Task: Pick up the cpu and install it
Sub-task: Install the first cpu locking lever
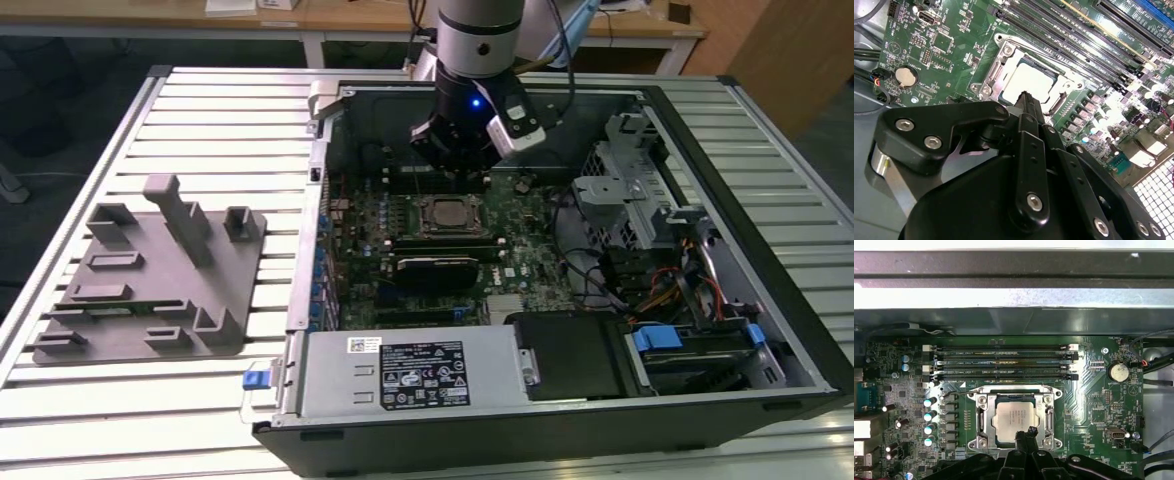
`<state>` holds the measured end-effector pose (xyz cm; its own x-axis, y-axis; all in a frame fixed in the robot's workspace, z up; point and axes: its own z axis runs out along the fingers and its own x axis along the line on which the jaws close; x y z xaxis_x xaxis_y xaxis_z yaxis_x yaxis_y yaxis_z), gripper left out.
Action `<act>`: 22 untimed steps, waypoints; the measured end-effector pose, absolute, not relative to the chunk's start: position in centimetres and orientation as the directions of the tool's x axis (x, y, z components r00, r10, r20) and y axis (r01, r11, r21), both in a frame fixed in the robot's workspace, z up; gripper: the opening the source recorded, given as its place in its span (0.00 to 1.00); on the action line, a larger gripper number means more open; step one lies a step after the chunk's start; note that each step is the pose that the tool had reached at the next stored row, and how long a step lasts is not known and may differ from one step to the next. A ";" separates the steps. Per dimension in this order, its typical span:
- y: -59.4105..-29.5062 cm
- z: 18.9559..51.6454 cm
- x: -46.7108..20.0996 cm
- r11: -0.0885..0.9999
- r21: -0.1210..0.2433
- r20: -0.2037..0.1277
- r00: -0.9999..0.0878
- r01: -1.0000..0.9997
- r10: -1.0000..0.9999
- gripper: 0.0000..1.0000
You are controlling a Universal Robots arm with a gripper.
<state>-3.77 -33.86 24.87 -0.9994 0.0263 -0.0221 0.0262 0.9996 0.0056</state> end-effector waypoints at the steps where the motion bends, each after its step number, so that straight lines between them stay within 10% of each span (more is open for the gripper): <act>1: -33.9 24.9 -3.8 1.000 0.006 -0.022 -0.999 0.026 0.026 0.11; 22: -33.9 24.9 -6.6 1.000 0.006 -0.022 -0.999 0.026 0.026 0.11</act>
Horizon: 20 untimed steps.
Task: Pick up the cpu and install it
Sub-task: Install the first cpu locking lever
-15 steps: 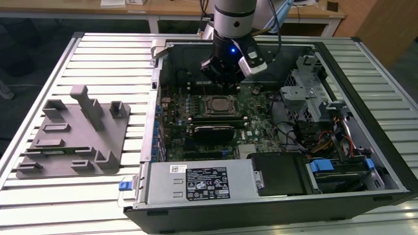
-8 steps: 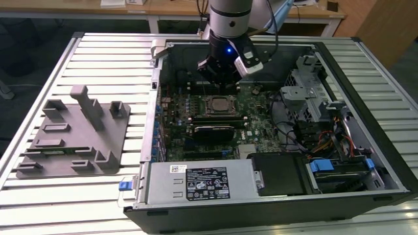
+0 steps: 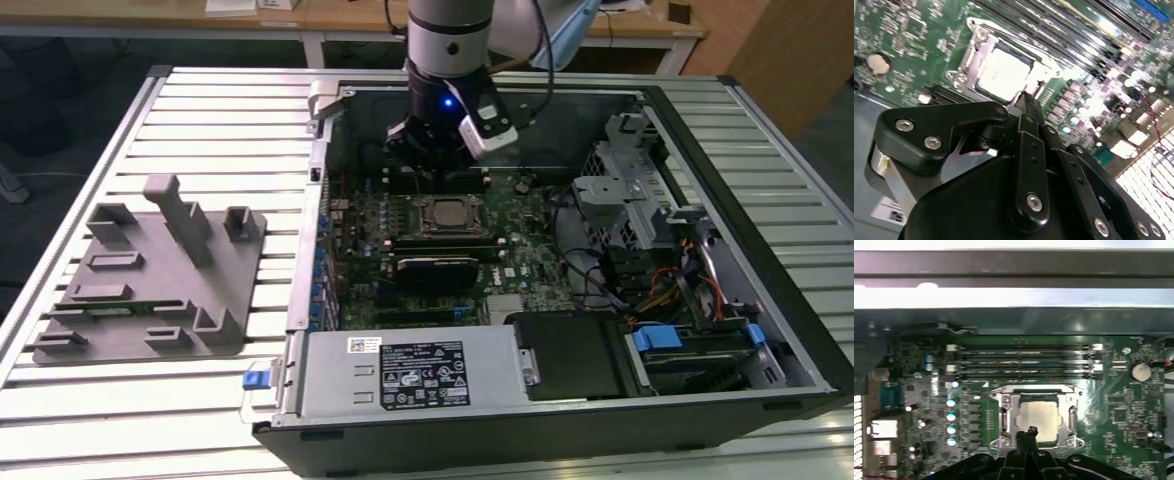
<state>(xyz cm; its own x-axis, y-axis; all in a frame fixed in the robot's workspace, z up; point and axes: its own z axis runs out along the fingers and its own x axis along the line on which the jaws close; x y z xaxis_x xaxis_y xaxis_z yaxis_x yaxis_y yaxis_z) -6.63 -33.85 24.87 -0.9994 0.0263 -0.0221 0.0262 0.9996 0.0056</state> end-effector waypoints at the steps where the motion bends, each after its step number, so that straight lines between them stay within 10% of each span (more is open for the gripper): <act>1: -33.9 24.9 -6.9 1.000 0.006 -0.022 -0.999 0.026 0.026 0.11; 20: -33.9 24.9 -10.5 0.999 0.036 -0.021 -0.999 0.026 0.027 0.11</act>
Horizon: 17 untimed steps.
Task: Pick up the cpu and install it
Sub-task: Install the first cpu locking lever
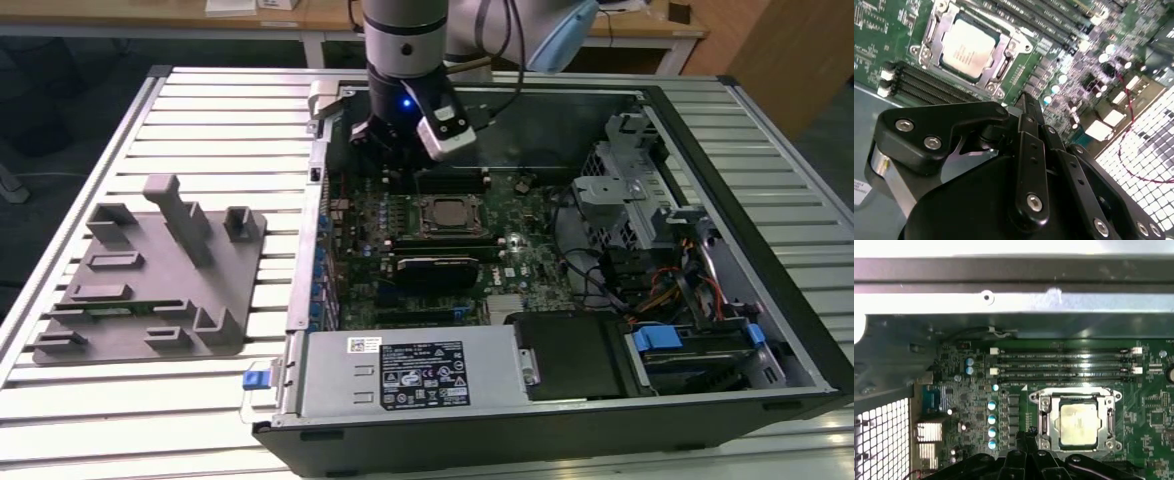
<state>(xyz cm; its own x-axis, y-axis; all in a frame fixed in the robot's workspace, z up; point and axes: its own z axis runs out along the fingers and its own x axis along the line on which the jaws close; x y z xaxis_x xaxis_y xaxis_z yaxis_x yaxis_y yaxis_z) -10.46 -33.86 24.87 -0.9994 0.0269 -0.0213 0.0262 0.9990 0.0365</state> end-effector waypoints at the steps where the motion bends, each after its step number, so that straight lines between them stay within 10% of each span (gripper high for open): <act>1: -33.9 24.9 -10.5 0.999 0.046 -0.021 -0.999 0.026 0.027 0.11; 17: -33.9 24.9 -10.5 0.990 0.136 -0.018 -0.999 0.026 0.029 0.11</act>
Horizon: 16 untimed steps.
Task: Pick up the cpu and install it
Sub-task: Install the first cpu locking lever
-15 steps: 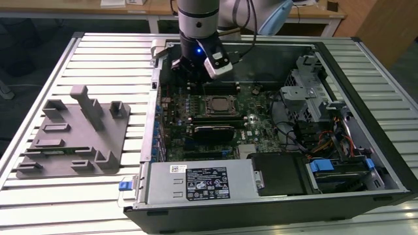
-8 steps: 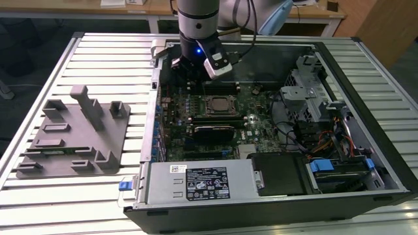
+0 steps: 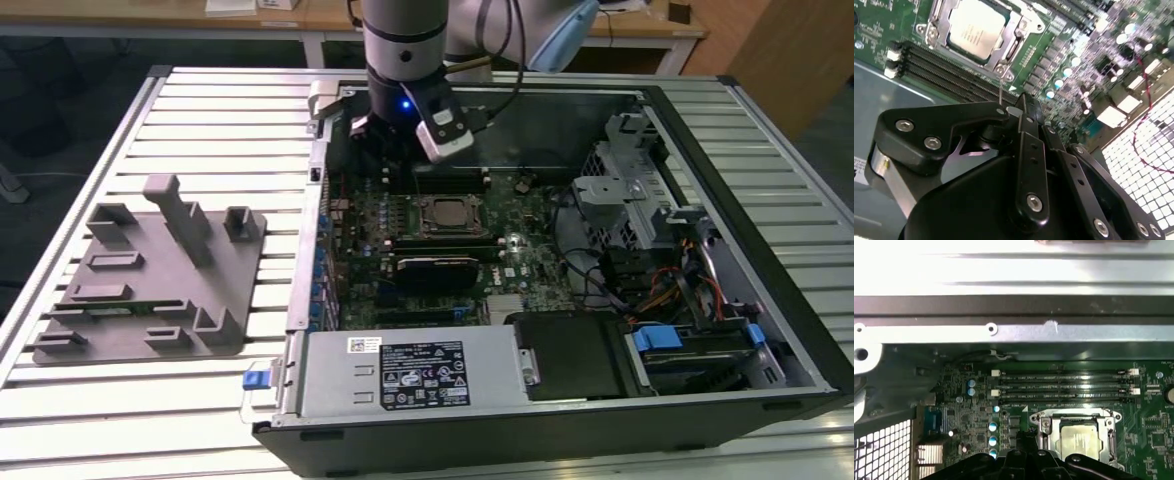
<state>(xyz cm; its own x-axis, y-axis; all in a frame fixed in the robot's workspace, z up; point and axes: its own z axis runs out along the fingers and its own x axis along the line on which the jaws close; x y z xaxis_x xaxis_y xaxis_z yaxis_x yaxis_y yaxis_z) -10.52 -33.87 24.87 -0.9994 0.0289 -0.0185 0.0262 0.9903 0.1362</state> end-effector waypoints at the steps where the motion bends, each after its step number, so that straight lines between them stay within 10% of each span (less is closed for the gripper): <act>1: -33.9 24.9 -10.5 0.989 0.146 -0.018 -0.999 0.026 0.029 0.11; 16: -33.9 24.9 -10.5 0.973 0.231 -0.016 -0.999 0.026 0.031 0.11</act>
